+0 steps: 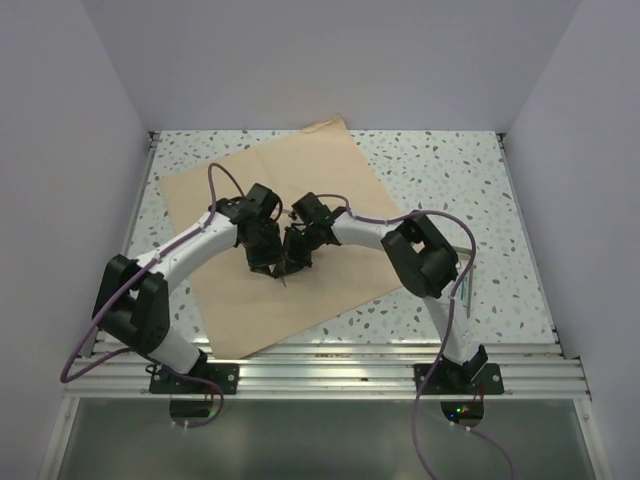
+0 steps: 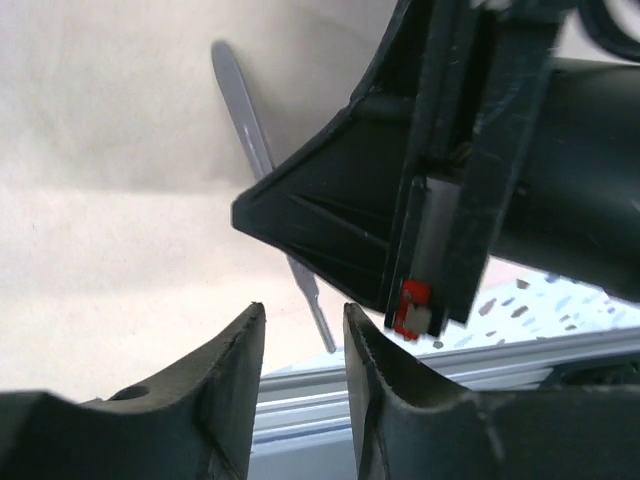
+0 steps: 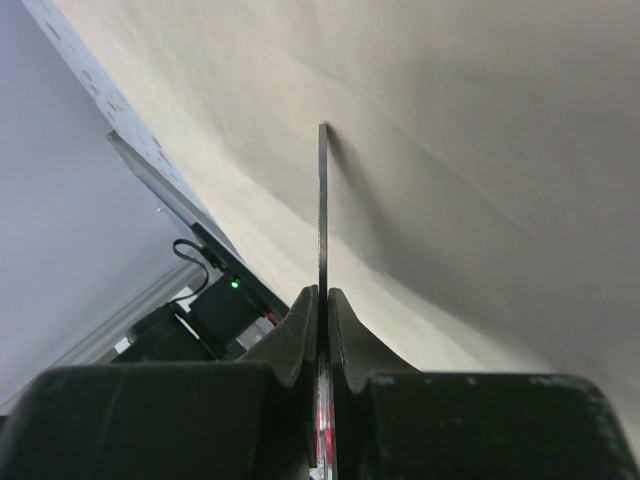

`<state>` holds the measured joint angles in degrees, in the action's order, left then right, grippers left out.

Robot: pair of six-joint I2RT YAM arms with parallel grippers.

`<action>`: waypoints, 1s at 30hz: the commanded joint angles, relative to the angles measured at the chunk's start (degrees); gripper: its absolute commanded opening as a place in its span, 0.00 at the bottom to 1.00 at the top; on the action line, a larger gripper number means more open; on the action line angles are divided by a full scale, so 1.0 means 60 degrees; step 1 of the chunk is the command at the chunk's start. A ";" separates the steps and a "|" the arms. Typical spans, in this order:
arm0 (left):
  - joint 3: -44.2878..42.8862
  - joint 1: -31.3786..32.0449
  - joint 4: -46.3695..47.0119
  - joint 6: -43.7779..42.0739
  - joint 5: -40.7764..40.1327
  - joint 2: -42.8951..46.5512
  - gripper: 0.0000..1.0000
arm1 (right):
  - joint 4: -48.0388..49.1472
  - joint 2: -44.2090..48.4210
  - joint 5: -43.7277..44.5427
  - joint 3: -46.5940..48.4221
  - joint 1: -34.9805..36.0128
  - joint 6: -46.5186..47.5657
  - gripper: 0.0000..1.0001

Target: Prepare the surgical pack

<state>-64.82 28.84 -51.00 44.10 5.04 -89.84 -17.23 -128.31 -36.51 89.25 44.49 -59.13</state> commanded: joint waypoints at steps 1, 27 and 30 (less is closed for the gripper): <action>-0.0300 -0.0337 0.1132 -0.0624 0.0419 0.0867 0.44 | -0.1166 0.1373 0.0342 -0.0270 -0.0600 0.1151 0.00; -0.3318 -0.0793 0.2231 0.1600 0.2661 -0.3263 0.52 | -0.5507 0.6579 0.8971 -0.4563 -0.6624 0.7541 0.00; -0.3493 -0.0793 0.2275 0.1659 0.2633 -0.3336 0.53 | -0.5608 0.5992 0.8898 -0.4300 -0.6639 0.7600 0.00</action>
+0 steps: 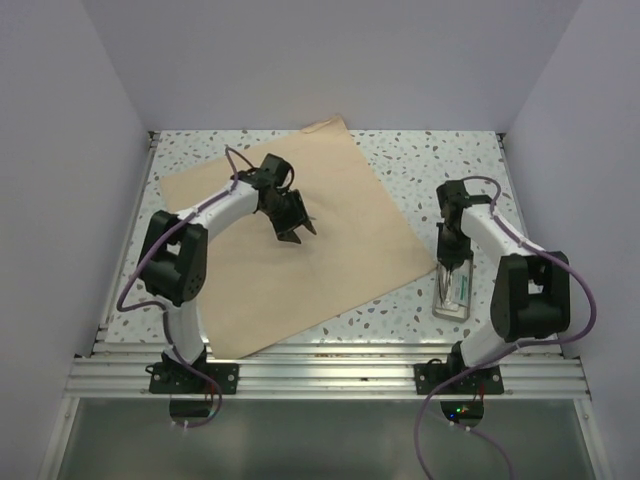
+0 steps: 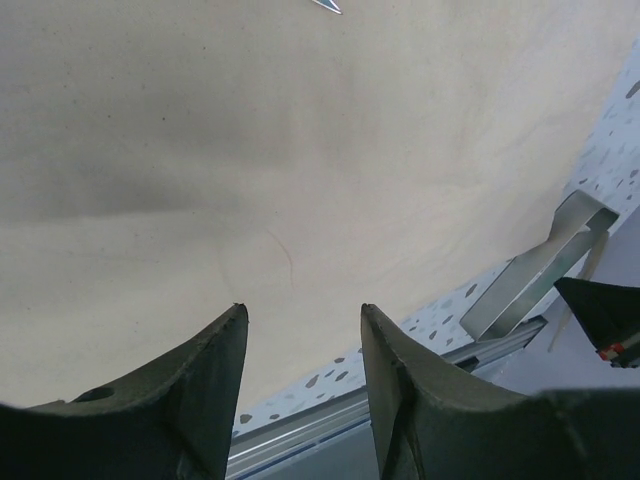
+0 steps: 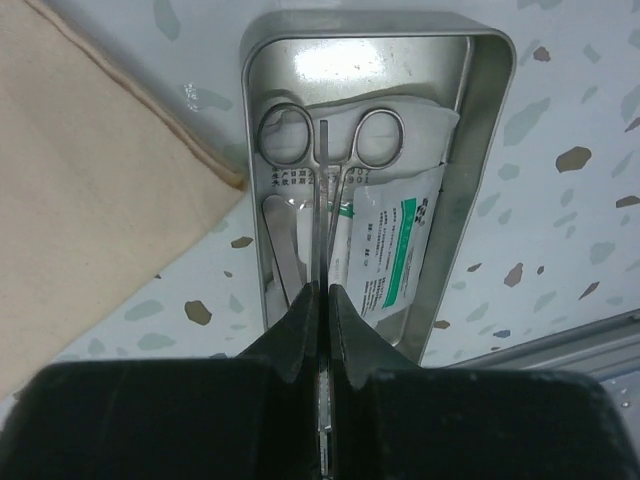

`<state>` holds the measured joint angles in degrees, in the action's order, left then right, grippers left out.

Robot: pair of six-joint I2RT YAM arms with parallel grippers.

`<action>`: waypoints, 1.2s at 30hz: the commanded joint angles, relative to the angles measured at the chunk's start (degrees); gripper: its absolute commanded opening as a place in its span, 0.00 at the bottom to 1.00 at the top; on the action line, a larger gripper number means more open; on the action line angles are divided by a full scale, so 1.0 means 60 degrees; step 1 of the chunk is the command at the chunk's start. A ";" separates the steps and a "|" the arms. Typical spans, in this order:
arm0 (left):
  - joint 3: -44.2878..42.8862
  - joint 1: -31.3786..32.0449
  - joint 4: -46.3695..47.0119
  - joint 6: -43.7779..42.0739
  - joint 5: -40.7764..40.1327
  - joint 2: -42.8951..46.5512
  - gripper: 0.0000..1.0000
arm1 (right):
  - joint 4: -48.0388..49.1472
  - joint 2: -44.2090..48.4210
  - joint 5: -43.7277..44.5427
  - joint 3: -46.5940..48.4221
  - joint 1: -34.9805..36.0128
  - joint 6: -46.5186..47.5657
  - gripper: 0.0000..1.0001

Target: Prepare the surgical pack

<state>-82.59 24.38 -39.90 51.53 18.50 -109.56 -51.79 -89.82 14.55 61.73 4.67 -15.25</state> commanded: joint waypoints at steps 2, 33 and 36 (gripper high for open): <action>-0.0751 -0.0050 0.0322 0.0421 0.0403 -0.0167 0.53 | 0.0106 -0.0615 0.0417 0.0419 -0.0002 0.0285 0.01; -0.5497 -0.0108 -0.3018 0.2134 -0.3551 -0.3478 0.56 | -0.0538 0.2606 -0.2131 -0.0416 0.0848 -0.0462 0.54; -0.5571 -0.0109 -0.2960 0.2252 -0.3976 -0.3595 0.56 | -0.0480 0.2884 -0.2277 -0.0664 0.0863 -0.0462 0.54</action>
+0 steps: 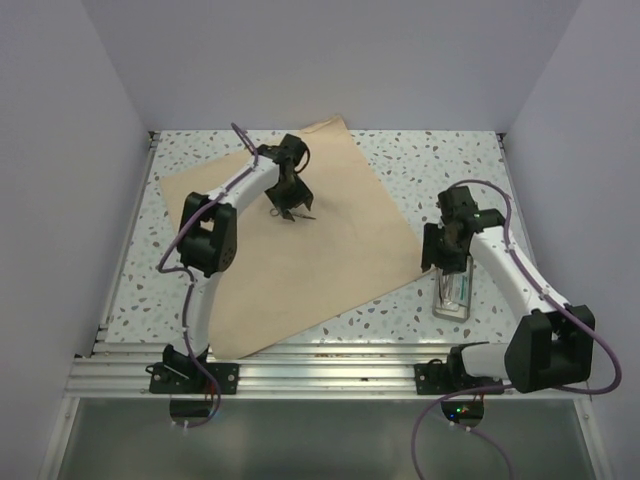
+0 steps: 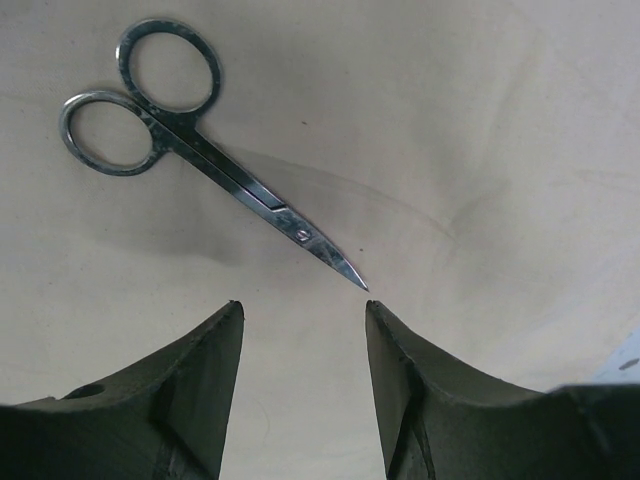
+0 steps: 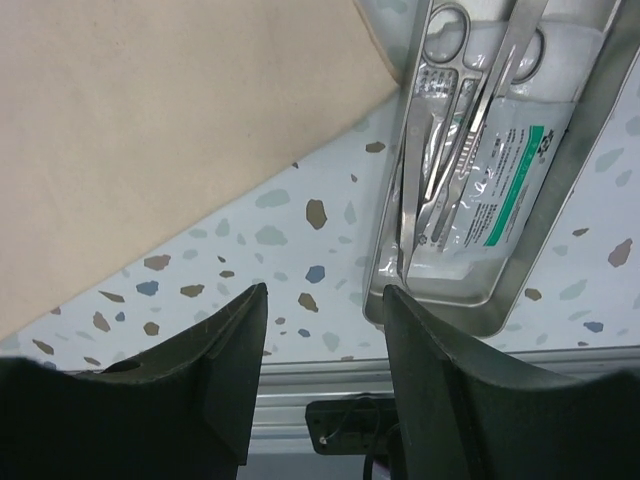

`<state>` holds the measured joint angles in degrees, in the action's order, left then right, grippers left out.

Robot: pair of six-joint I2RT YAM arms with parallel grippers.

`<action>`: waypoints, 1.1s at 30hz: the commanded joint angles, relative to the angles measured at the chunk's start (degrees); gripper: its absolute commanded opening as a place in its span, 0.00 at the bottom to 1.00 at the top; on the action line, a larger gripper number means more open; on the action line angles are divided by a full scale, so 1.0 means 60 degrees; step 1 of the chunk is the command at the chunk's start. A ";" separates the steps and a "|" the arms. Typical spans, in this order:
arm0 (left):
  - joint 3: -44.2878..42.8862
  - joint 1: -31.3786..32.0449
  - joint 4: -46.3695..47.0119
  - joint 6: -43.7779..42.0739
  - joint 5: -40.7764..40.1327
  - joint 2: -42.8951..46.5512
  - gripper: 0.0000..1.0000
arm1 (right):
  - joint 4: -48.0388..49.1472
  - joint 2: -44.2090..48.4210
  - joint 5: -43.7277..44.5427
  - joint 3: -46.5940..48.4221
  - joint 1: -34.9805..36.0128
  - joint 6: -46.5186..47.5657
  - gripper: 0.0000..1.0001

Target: Prepare the surgical pack

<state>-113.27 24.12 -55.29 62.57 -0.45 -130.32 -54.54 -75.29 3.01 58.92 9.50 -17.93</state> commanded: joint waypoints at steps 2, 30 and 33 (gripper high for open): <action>-0.0559 -0.0065 -0.0409 0.0427 -0.0950 -0.0252 0.56 | 0.0037 0.0637 -0.0442 -0.0413 0.0072 -0.0028 0.54; -0.2083 -0.0138 -0.1567 -0.0071 -0.2240 -0.1893 0.38 | 0.0331 0.0858 -0.0750 -0.0664 0.0102 0.0044 0.55; -0.2156 -0.0138 -0.1625 -0.0305 -0.2254 -0.2025 0.34 | 0.0360 0.0858 -0.0779 -0.0678 0.0116 0.0044 0.55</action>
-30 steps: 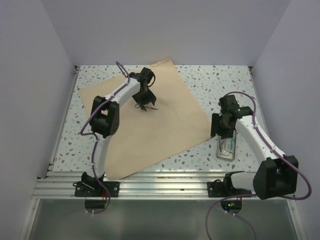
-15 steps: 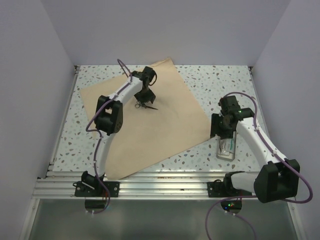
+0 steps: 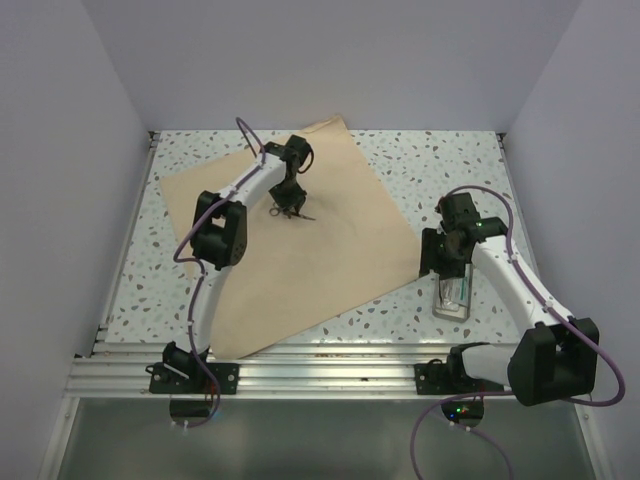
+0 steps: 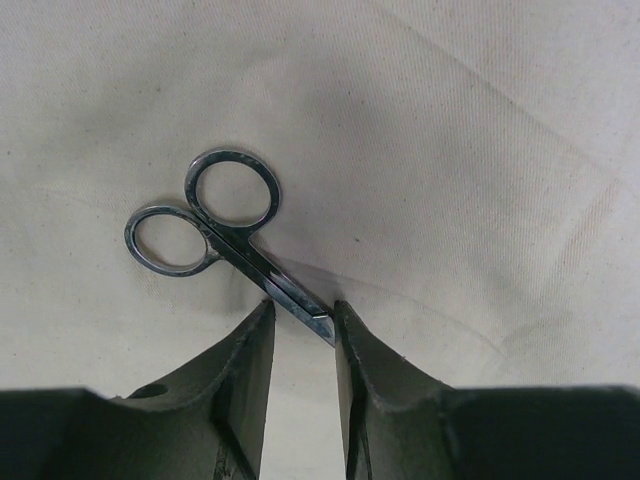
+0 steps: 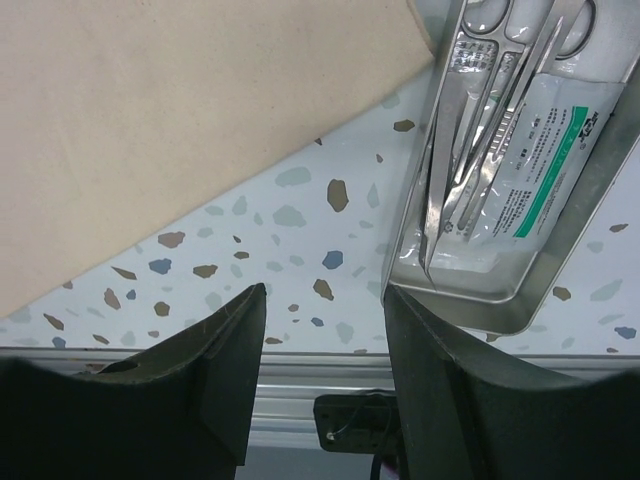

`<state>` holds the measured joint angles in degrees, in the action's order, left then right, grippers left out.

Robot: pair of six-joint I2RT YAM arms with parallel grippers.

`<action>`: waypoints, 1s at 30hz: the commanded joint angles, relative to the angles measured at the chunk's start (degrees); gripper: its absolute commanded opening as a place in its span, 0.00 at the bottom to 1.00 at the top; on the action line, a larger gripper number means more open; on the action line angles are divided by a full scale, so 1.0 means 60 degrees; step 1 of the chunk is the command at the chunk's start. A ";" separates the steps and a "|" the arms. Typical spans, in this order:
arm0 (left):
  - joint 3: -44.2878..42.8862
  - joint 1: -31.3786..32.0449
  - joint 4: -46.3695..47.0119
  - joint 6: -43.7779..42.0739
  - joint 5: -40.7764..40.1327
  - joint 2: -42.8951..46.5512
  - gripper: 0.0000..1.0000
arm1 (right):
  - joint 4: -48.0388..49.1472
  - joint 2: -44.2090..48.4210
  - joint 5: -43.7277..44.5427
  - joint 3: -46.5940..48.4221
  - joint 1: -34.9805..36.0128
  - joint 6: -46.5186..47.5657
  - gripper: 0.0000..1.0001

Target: Prepare the surgical pack

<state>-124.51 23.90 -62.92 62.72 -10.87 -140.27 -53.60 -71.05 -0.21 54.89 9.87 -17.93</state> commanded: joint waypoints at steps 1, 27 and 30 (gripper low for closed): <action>-0.0284 -0.0102 -0.0383 -0.0462 -0.0517 -0.0411 0.33 | 0.0204 0.0152 -0.0258 -0.0008 0.0054 0.0030 0.54; 0.3215 -0.0014 0.0758 -0.2293 0.0127 0.2883 0.00 | 0.0306 -0.0244 -0.0595 0.0328 0.0362 -0.0116 0.54; 0.3992 0.0030 0.1051 -0.2527 0.0464 0.3498 0.00 | 0.0525 -0.0405 -0.1121 0.0518 0.0508 -0.0306 0.54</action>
<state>-103.07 23.92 -59.64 50.63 -9.69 -124.62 -52.88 -72.82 -3.03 55.29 12.01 -18.44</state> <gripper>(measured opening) 0.005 0.538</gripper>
